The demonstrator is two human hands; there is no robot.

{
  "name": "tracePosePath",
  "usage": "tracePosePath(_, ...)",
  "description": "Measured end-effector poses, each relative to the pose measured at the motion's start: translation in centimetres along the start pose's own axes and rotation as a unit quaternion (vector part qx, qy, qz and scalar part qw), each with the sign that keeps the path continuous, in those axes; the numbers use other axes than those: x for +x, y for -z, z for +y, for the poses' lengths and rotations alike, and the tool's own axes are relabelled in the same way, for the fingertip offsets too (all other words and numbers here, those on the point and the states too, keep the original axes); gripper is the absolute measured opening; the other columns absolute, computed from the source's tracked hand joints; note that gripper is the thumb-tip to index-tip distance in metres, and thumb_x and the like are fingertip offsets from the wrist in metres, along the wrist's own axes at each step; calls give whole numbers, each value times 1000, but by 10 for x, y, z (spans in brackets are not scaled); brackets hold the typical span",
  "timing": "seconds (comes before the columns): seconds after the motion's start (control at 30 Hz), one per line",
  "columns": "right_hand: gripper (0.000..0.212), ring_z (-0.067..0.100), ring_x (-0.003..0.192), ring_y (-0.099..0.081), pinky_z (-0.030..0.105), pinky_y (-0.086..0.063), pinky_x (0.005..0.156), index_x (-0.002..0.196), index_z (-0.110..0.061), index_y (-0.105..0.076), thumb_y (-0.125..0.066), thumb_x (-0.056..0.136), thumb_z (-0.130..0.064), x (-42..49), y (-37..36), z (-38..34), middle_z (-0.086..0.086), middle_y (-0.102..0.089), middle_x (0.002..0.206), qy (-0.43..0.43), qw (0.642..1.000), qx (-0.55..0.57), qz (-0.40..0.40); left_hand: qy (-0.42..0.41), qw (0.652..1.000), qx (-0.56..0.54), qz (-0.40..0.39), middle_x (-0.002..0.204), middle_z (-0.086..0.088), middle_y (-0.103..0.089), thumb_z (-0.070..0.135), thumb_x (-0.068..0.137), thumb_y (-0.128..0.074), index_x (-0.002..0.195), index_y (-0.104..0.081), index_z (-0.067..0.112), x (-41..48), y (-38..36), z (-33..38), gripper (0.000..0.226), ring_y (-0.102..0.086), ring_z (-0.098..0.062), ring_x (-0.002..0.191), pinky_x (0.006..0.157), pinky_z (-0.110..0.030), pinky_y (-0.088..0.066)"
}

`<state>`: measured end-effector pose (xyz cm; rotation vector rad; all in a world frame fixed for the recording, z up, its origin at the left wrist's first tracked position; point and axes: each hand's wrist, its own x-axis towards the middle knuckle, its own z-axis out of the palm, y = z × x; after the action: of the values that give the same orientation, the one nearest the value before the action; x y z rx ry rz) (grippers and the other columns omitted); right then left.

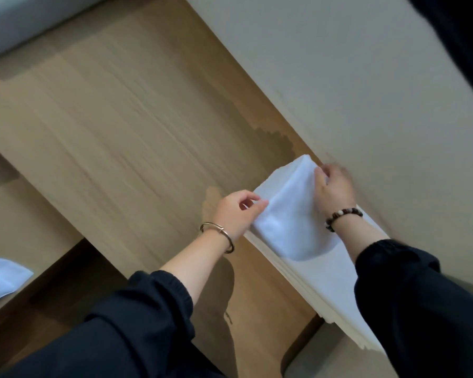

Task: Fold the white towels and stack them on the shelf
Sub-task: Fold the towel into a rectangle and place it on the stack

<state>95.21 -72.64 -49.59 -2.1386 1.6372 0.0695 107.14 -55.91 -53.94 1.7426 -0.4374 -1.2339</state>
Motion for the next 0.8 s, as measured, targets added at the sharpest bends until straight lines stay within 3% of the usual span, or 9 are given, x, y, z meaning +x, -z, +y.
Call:
tracePosePath(0.1,43,32,104,-49,38,-39,86,105,-7,-58,-35,94,-41,4,-7,9,13,-55,109,-10,999,-36,16,-28,990,134,13,80,9,-56,41,83,-64,84,-61,29,3,-14,4,13,-50,-3,67,55,-8,-34)
tracePosePath(0.23,31,31,89,-48,35,-35,72,82,-4,-53,-43,94,-31,10,-15,9,12,-53,89,16,992,-48,113,-76,980,176,57,86,9,-54,39,88,-60,89,-64,24,3,-20,3,16,-51,-9,73,56,-8,-31)
tracePosePath(0.3,33,29,75,-47,32,-29,60,73,-7,-46,-42,94,-32,11,-18,10,7,-49,75,1,992,-36,120,-125,969,200,74,98,6,-57,33,90,-59,106,-68,20,0,-25,4,21,-54,-13,86,64,-8,-30)
tracePosePath(0.4,39,28,60,-44,29,-24,51,69,-11,-43,-36,96,-39,13,-17,13,1,-44,58,-36,993,-51,103,-208,944,247,70,119,-3,-60,22,95,-54,128,-58,15,-4,-36,7,34,-51,-22,104,81,-10,-24)
tracePosePath(0.6,50,27,62,-47,30,-31,54,73,-15,-55,-23,96,-46,28,-6,20,1,-47,62,-54,987,-150,28,-165,964,194,71,128,4,-59,19,101,-41,130,-58,14,3,-50,12,34,-46,-20,114,93,-10,-24)
tracePosePath(0.8,50,19,50,-40,28,-28,50,62,-13,-48,-26,96,-42,27,-12,25,1,-45,55,-63,985,-141,75,-138,967,200,73,130,7,-58,22,101,-41,132,-56,17,7,-53,10,35,-46,-18,115,89,-12,-27)
